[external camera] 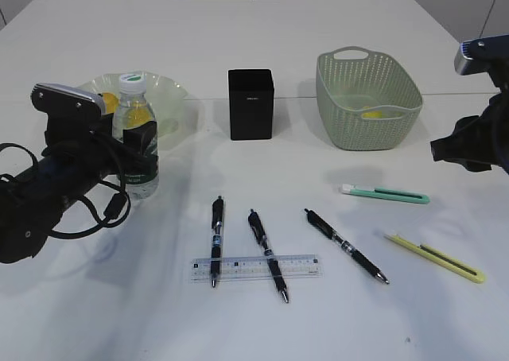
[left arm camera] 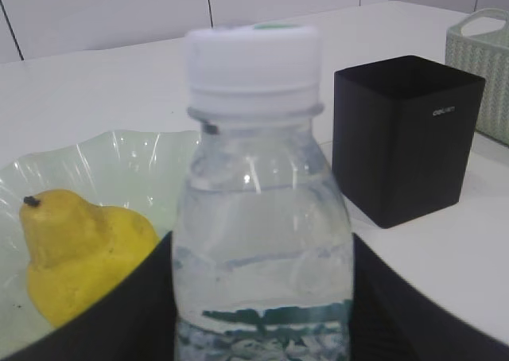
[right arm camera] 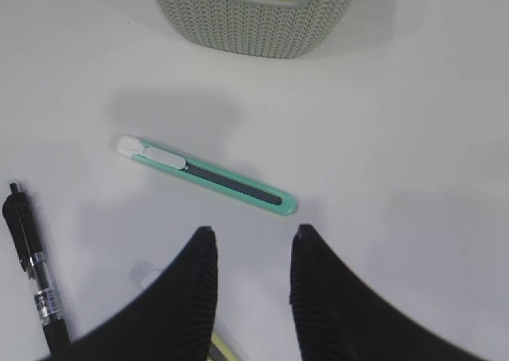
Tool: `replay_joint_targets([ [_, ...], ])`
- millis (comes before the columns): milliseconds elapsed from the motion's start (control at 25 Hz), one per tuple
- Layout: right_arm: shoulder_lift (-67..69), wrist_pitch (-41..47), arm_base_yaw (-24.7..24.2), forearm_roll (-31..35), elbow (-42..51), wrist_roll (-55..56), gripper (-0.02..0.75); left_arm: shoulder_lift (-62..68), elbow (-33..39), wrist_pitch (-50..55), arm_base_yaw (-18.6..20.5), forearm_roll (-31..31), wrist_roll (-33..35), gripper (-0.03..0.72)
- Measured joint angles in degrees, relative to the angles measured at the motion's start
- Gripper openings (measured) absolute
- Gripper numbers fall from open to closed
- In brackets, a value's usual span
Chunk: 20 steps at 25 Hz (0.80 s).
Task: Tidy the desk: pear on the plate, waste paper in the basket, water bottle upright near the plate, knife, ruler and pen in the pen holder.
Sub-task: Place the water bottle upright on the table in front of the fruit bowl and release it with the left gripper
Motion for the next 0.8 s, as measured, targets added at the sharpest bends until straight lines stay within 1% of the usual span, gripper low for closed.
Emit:
replay_joint_targets([
  [800,0.0,0.0,0.0,0.0,0.0,0.0,0.239,0.0,0.0,0.0,0.0,0.0,0.0,0.380],
])
